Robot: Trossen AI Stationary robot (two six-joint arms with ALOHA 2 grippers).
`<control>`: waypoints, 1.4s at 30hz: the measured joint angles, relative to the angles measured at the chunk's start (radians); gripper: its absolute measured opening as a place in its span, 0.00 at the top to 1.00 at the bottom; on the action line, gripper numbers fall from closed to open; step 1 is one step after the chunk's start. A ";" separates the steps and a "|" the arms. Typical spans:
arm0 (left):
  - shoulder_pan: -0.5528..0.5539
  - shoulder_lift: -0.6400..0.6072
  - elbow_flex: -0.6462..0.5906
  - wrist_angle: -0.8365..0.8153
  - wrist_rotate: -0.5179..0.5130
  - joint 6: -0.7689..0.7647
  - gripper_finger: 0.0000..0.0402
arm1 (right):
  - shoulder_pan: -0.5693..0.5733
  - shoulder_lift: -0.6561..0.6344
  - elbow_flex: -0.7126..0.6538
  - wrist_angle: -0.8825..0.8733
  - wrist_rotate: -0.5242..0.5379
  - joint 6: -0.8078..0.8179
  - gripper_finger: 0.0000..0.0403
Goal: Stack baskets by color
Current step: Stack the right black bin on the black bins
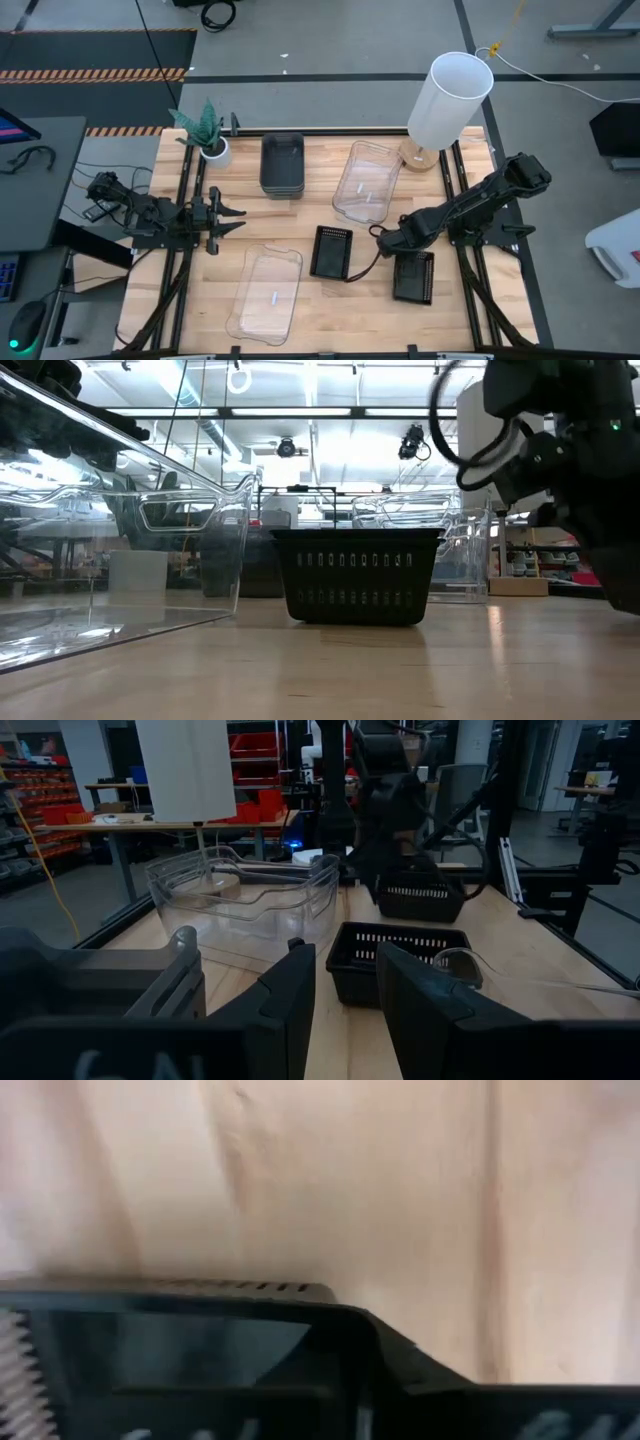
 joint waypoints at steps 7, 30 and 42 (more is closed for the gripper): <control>0.000 0.000 0.000 0.000 0.000 0.000 0.71 | -0.015 0.000 0.059 0.002 -0.073 0.008 0.98; 0.000 0.000 0.000 0.000 0.000 0.000 0.71 | -0.211 0.034 0.473 0.252 0.020 -0.161 1.00; 0.000 0.000 0.000 -0.001 0.000 0.000 0.71 | -0.227 0.378 0.884 -0.137 0.113 -0.210 0.99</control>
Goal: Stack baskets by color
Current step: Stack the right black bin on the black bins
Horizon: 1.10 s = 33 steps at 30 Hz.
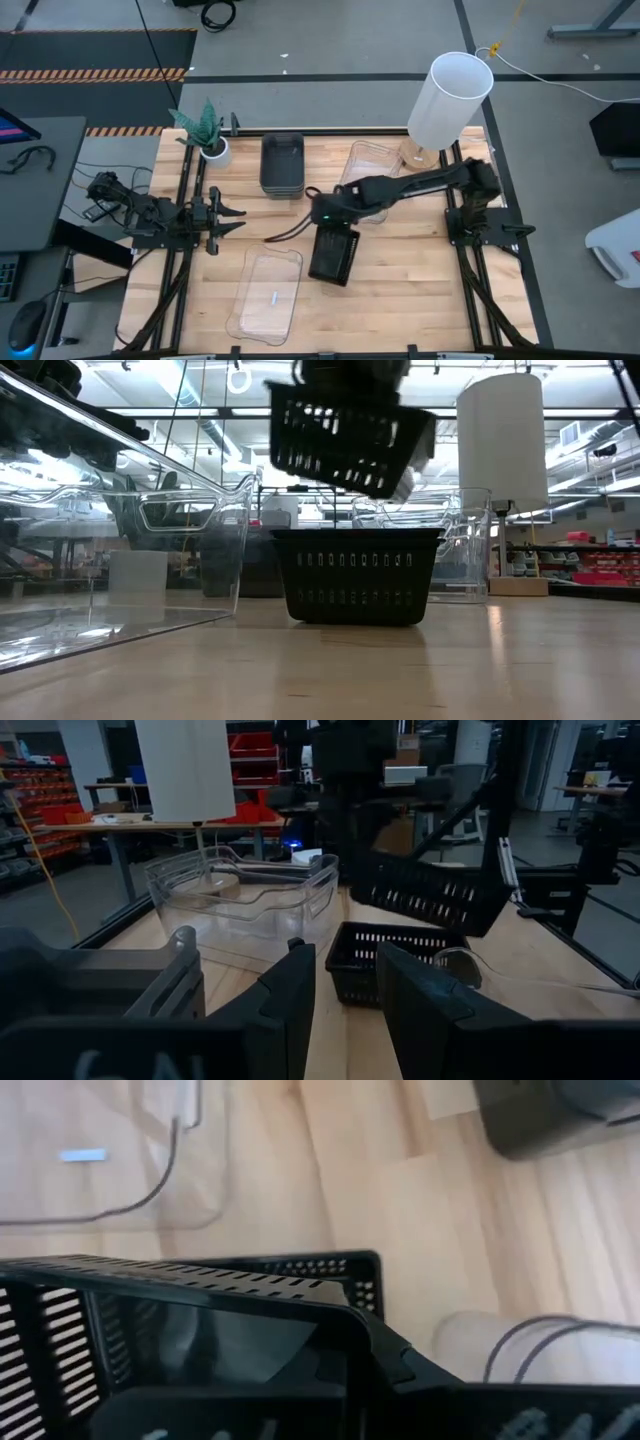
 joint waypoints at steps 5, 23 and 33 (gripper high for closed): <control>0.000 0.000 0.000 0.000 0.000 0.000 0.71 | -0.004 0.107 0.141 -0.116 0.025 -0.021 0.99; 0.000 0.000 0.000 0.000 0.000 0.000 0.71 | 0.012 0.234 0.165 -0.201 -0.188 -0.077 0.99; 0.000 0.000 0.000 0.000 0.000 0.000 0.71 | 0.037 0.245 0.165 -0.206 -0.167 -0.068 0.81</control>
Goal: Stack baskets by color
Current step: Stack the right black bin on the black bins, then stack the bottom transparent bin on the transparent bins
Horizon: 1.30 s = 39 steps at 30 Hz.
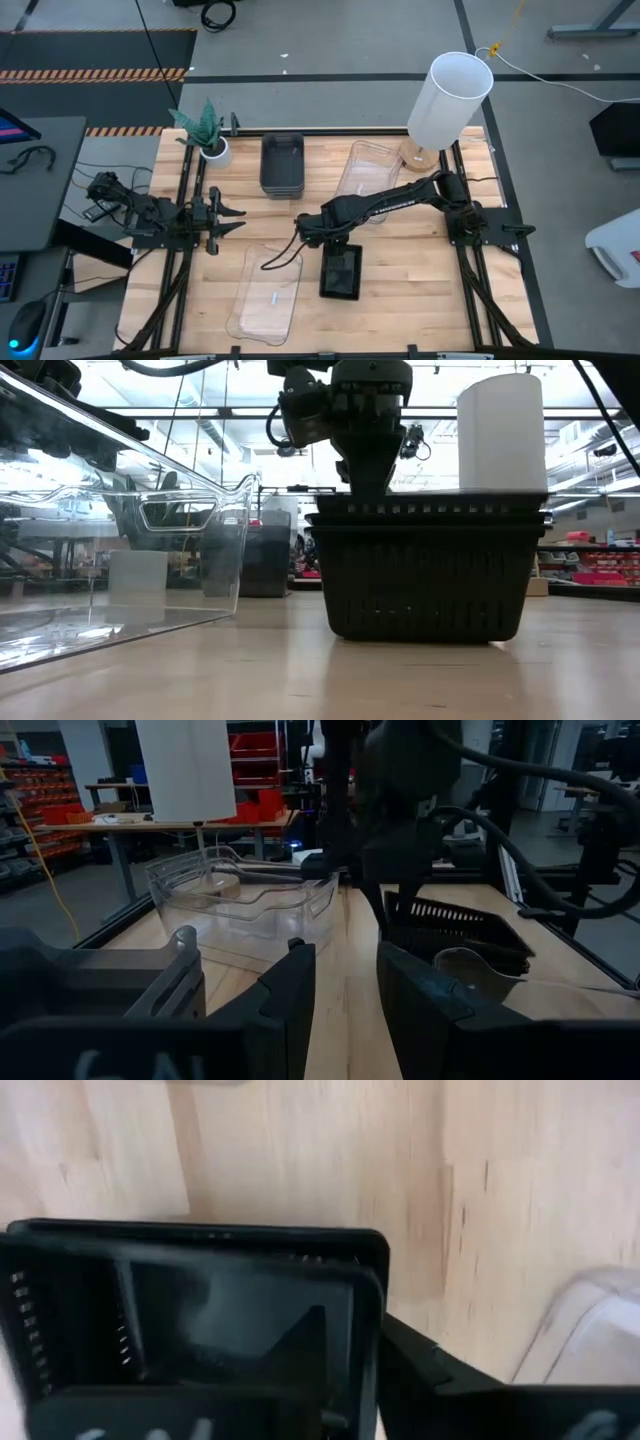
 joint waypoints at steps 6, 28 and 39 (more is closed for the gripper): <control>0.000 0.000 0.000 0.000 0.000 0.000 0.71 | -0.007 -0.021 0.043 -0.057 -0.007 0.034 0.69; 0.000 0.006 0.000 0.000 0.000 0.000 0.71 | 0.014 0.084 0.143 0.632 0.106 -0.141 0.60; 0.000 0.013 0.000 -0.002 -0.001 0.000 0.71 | 0.001 0.196 0.143 0.702 0.183 -0.132 0.35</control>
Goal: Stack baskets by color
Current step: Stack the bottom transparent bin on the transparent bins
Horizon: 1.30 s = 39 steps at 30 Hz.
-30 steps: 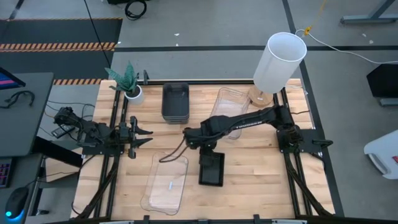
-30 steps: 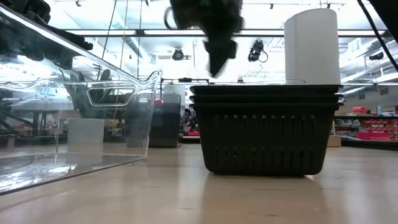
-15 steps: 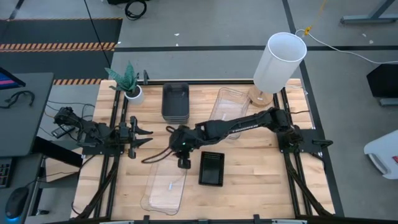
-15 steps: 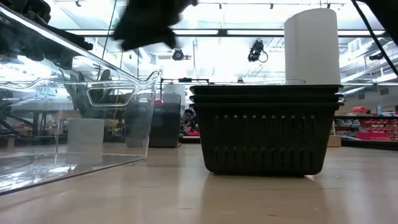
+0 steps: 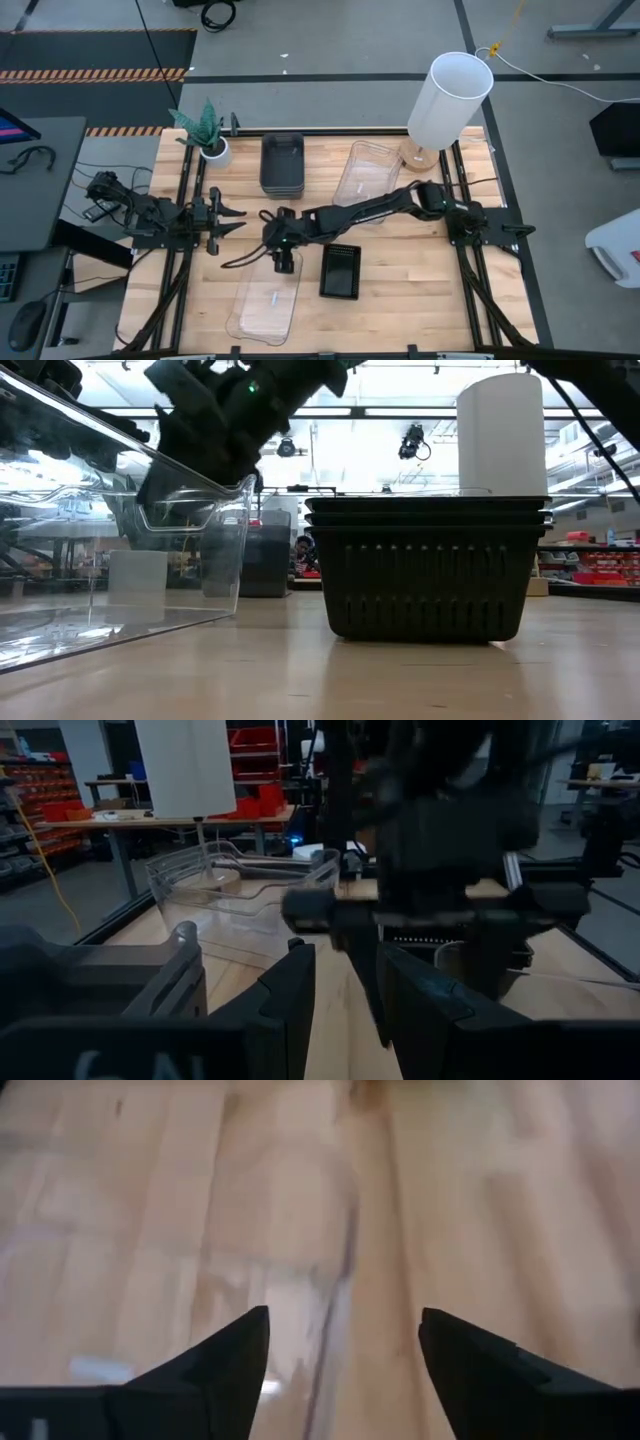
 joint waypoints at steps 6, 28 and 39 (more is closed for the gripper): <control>0.000 0.000 0.000 0.000 0.001 0.000 0.71 | 0.000 0.017 0.000 -0.055 -0.029 0.068 0.39; 0.000 0.000 0.000 0.001 0.001 0.000 0.71 | -0.079 -0.018 0.001 -0.366 0.017 0.143 0.97; 0.000 0.000 0.000 0.002 0.001 0.000 0.71 | -0.143 -0.204 0.001 -0.470 0.124 0.136 0.98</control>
